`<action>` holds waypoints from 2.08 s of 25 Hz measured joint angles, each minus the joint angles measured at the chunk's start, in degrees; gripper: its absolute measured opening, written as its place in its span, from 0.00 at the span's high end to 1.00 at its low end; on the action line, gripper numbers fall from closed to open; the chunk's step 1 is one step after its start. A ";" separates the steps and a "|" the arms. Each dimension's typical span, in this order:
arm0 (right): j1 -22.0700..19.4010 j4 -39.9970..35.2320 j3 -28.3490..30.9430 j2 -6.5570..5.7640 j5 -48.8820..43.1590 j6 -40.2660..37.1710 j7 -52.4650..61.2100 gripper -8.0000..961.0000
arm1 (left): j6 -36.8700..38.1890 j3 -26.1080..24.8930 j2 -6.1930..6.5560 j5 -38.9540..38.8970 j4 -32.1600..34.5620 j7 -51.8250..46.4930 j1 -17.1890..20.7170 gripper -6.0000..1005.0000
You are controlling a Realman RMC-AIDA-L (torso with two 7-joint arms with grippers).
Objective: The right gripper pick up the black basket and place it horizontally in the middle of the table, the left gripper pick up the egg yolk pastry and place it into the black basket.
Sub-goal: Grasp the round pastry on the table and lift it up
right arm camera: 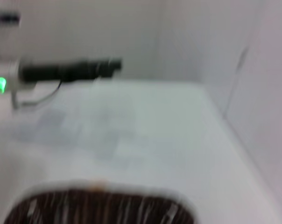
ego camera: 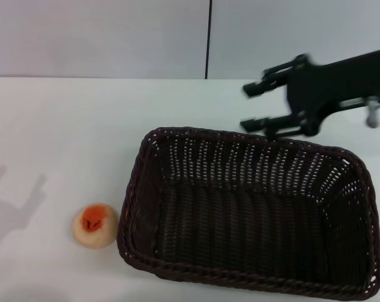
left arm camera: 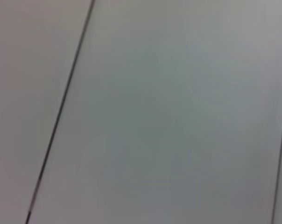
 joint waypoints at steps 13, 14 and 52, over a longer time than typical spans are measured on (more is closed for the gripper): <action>-26.57 27.06 23.44 0.08 53.95 -8.93 -20.79 0.39 | 1.31 13.78 0.17 1.35 22.51 -18.61 -6.27 0.21; -26.83 32.21 26.36 0.08 54.70 -10.48 -23.22 0.39 | 1.17 14.81 0.19 1.35 23.81 -19.60 -6.46 0.21; -25.35 60.40 43.23 -0.05 55.06 -18.08 -41.72 0.39 | -13.63 35.64 -0.52 14.33 23.21 -19.51 -9.66 0.21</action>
